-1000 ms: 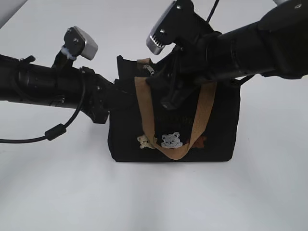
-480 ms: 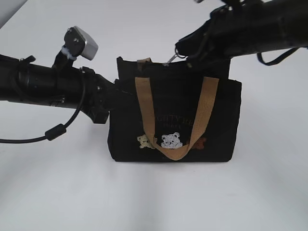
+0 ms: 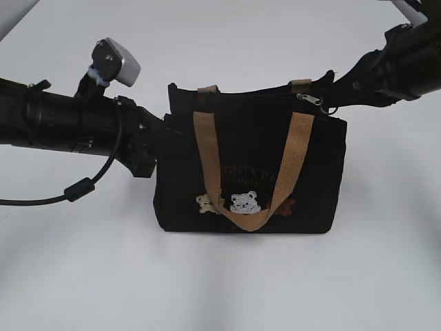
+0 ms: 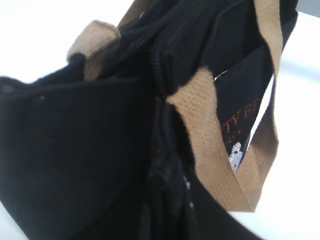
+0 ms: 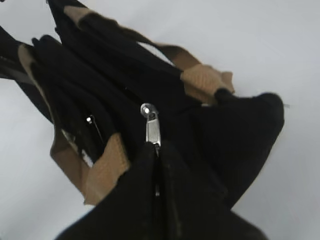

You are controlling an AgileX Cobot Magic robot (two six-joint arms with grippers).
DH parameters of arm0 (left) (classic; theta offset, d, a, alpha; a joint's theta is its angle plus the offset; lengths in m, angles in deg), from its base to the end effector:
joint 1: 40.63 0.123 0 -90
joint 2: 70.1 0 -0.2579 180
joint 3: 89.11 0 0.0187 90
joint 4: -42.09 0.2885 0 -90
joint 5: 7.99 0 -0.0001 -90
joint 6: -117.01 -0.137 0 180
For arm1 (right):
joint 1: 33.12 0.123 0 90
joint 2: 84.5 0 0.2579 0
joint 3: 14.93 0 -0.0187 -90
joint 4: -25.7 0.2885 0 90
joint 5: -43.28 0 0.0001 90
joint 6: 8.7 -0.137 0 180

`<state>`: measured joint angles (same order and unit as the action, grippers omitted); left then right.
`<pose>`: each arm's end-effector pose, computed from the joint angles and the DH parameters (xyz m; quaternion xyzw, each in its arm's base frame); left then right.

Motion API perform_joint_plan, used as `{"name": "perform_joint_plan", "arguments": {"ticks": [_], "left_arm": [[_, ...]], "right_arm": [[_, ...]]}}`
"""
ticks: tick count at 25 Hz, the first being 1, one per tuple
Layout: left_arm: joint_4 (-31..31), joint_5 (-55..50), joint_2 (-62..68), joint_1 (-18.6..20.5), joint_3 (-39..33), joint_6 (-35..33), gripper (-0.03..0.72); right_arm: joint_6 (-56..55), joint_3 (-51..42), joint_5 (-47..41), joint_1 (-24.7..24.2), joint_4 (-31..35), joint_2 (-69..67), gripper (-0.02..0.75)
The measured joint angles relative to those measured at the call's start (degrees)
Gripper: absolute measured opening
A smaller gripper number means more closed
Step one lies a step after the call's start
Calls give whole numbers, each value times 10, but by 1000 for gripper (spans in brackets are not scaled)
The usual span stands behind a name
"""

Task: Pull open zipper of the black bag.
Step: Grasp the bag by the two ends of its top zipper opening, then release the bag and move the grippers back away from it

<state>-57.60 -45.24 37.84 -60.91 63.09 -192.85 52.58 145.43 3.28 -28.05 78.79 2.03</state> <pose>0.3283 -0.2085 0.1065 0.4728 0.7252 -0.2555 0.4304 0.3563 0.1024 0.1945 -0.2533 0.8739 0.2187 0.3526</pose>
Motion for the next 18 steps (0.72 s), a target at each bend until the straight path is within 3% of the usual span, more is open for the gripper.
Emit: {"name": "perform_joint_plan", "arguments": {"ticks": [3,6,8,10,13,18], "left_arm": [[-1,6,0,0,0,3,61],[8,16,-2,0,0,53,76],[54,29,-11,1,0,121,174],[133,41,-22,1,-1,203,314],[257,48,-62,2,-2,389,437],[523,26,-160,2,-2,758,421]], "right_arm": [[-80,0,-20,0,-13,3,89],[-126,0,-41,0,-47,22,294],[-155,0,-63,0,-86,46,393],[-202,0,-84,-1,-149,75,433],[-288,0,-133,-1,-255,113,441],[-385,-26,-214,-1,-364,193,442]]}}
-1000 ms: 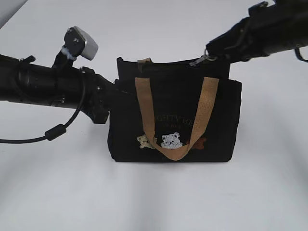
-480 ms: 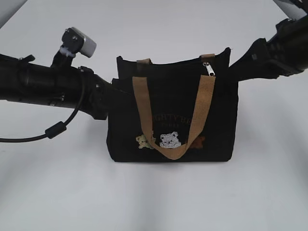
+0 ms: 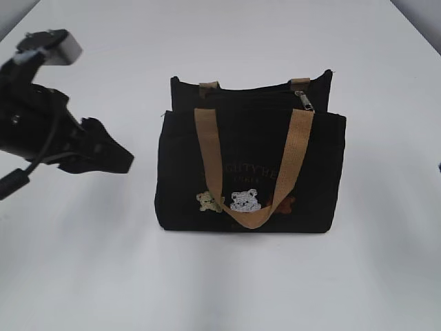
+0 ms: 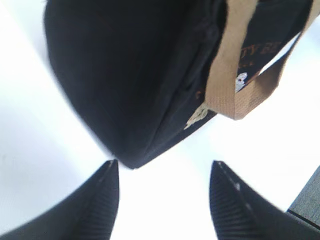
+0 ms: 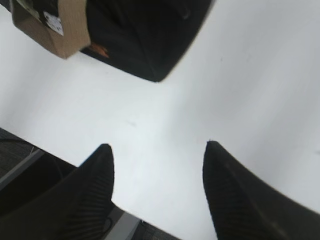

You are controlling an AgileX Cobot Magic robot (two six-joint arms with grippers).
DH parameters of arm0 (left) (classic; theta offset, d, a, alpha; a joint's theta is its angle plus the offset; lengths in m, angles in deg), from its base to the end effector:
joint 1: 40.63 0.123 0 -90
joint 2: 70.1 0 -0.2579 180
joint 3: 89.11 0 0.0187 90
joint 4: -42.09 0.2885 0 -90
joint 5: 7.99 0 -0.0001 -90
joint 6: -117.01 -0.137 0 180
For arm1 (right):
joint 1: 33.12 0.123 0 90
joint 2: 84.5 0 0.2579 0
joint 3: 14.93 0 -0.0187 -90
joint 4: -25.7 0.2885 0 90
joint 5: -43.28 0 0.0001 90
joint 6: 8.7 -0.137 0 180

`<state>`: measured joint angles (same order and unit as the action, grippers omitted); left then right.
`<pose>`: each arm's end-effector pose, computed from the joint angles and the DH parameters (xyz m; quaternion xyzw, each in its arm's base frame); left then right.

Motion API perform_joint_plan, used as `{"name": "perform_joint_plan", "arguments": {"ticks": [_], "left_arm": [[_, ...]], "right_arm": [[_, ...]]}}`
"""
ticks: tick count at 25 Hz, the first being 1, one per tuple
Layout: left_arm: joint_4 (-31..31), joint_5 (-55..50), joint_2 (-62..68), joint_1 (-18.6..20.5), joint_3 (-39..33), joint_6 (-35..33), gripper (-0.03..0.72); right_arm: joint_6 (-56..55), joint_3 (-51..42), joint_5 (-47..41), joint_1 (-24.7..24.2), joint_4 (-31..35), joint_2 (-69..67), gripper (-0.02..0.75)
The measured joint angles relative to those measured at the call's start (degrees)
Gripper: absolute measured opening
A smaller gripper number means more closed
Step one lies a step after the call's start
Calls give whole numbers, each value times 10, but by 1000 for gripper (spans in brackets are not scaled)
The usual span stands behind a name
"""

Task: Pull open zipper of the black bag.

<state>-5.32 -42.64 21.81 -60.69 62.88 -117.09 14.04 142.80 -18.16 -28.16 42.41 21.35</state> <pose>0.2990 -0.1703 0.1511 0.3213 0.8767 -0.2238 0.2793 0.2664 0.0579 0.2355 -0.1900 0.9532 0.1076 0.2091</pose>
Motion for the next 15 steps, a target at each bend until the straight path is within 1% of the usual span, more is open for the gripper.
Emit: {"name": "perform_joint_plan", "arguments": {"ticks": [2,3,5,7,9,13,15], "left_arm": [[96,-22,-52,0,0,150,376],[138,-41,-76,0,0,201,345],[194,-85,-139,0,0,292,290],[231,-121,-203,0,0,344,255],[255,-148,-276,0,0,385,244],[297,-190,-428,0,0,431,237],[329,-227,-481,0,0,458,236]], "right_arm": [[-30,-37,-8,0,-18,52,442],[-43,-55,-12,0,-25,76,442],[-60,-99,-16,0,-34,138,440],[-70,-140,-22,0,-39,216,431],[-75,-178,-26,0,-50,281,424],[-95,-230,-34,0,-74,386,416],[-107,-246,-35,0,-80,432,410]]}}
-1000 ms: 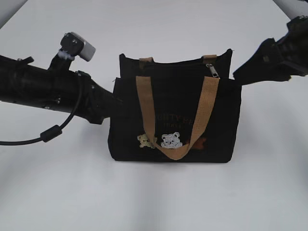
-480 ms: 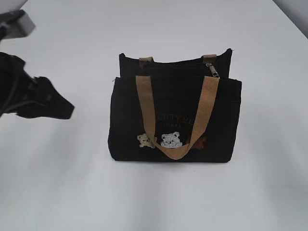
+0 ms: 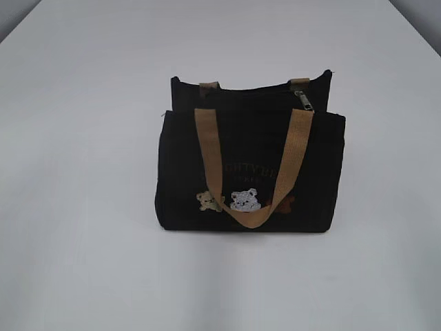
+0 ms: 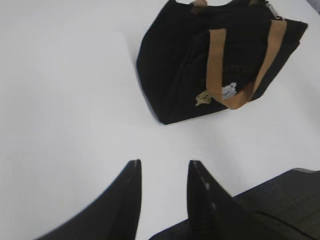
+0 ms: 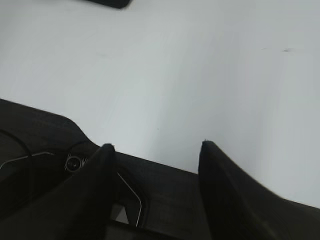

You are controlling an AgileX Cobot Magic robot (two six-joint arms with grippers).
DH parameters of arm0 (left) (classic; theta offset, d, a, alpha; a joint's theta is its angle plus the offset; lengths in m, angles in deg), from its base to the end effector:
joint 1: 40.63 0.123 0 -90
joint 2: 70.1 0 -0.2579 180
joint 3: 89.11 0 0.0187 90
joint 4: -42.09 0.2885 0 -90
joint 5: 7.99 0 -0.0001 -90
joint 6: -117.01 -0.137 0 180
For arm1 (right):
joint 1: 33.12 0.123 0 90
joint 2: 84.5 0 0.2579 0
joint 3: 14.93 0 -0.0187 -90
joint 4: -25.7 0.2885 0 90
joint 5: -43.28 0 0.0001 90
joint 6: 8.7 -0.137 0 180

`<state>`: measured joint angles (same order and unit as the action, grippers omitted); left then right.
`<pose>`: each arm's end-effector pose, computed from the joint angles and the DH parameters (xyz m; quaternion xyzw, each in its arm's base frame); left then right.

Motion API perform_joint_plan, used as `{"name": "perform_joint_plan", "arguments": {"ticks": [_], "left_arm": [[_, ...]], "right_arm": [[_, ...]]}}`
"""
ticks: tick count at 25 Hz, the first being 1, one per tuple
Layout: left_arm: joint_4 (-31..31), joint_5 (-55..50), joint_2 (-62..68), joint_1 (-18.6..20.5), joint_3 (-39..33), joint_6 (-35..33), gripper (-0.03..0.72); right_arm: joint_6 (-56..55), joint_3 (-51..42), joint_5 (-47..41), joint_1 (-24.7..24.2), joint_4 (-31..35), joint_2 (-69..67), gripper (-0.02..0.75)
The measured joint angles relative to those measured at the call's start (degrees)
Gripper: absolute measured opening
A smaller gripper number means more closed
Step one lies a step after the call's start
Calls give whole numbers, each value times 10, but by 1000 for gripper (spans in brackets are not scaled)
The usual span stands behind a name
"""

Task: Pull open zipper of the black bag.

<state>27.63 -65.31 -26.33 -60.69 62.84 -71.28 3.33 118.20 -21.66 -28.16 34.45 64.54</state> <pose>0.1659 -0.0912 0.3261 0.2040 0.8725 -0.1679 0.4109 0.1373 0.0309 0.2270 -0.1311 0.9358 0.0560 0.3223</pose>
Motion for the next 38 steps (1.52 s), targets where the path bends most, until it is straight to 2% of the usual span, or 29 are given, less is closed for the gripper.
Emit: {"name": "perform_joint_plan", "arguments": {"ticks": [5,9,14,20,29,31,36,38], "left_arm": [[97,-71,-137,0,-27,34,236],[118,-77,-239,0,-97,37,236],[105,-53,-335,0,-176,38,235],[100,-39,-356,0,-181,38,235],[99,-36,-356,5,-181,38,235],[99,-36,-356,35,-181,38,235],[98,-35,-356,165,-181,38,235],[98,-35,-356,178,-181,38,235]], "right_arm": [[-8,-9,6,0,-4,80,379],[-9,-15,14,0,-4,127,368],[-9,-15,16,0,-4,174,368],[-9,-17,18,0,-4,226,365],[-9,-17,19,0,-3,227,362],[-8,-17,19,0,-3,227,362],[-8,-17,19,-40,2,227,362],[-8,-17,19,-54,2,227,362]]}}
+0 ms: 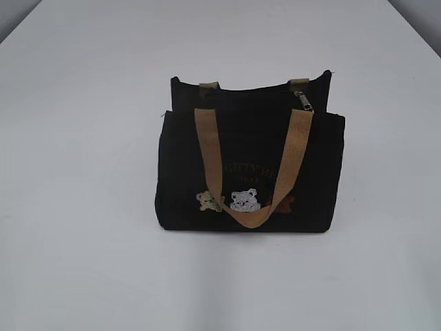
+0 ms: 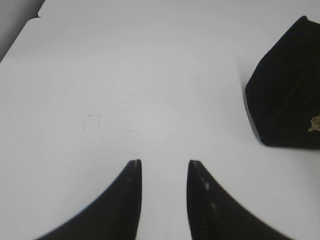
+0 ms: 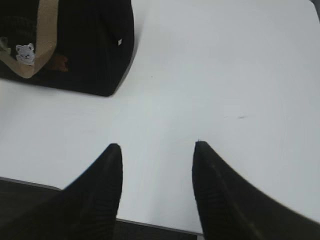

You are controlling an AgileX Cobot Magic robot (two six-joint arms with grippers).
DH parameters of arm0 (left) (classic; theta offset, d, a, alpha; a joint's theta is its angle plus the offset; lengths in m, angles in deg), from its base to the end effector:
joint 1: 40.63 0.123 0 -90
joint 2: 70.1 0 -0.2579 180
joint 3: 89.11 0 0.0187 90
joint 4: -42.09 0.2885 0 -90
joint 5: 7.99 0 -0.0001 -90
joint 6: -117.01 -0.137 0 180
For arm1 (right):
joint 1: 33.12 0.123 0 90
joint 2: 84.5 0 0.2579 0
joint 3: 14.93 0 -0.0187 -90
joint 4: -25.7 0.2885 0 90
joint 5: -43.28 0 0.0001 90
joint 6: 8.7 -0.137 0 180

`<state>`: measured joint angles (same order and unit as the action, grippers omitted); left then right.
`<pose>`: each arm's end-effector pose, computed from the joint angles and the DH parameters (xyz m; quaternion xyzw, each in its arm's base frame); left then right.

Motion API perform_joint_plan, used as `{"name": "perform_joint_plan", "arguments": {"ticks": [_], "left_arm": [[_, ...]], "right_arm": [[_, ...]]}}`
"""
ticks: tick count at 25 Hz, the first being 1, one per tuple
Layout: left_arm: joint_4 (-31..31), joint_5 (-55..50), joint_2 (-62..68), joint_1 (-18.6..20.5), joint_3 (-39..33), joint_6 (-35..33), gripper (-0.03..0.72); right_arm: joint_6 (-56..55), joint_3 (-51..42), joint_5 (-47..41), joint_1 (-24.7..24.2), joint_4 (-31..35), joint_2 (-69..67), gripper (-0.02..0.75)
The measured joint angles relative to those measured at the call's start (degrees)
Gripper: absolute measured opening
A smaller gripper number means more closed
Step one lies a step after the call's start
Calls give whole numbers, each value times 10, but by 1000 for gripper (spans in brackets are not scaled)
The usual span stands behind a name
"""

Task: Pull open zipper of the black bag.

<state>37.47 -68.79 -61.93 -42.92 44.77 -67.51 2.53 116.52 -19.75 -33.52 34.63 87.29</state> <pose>0.0914 -0.0133 0.2854 0.0524 0.8415 -0.0298 0.5369 0.0940 0.0183 0.2667 -0.0856 0.8582 0.0267 0.5054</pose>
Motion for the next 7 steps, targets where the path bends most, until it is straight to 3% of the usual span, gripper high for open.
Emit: {"name": "perform_joint_plan", "arguments": {"ticks": [7], "left_arm": [[0,0,0,1,0,0,235]], "right_arm": [[0,0,0,-2,1,0,362]]}}
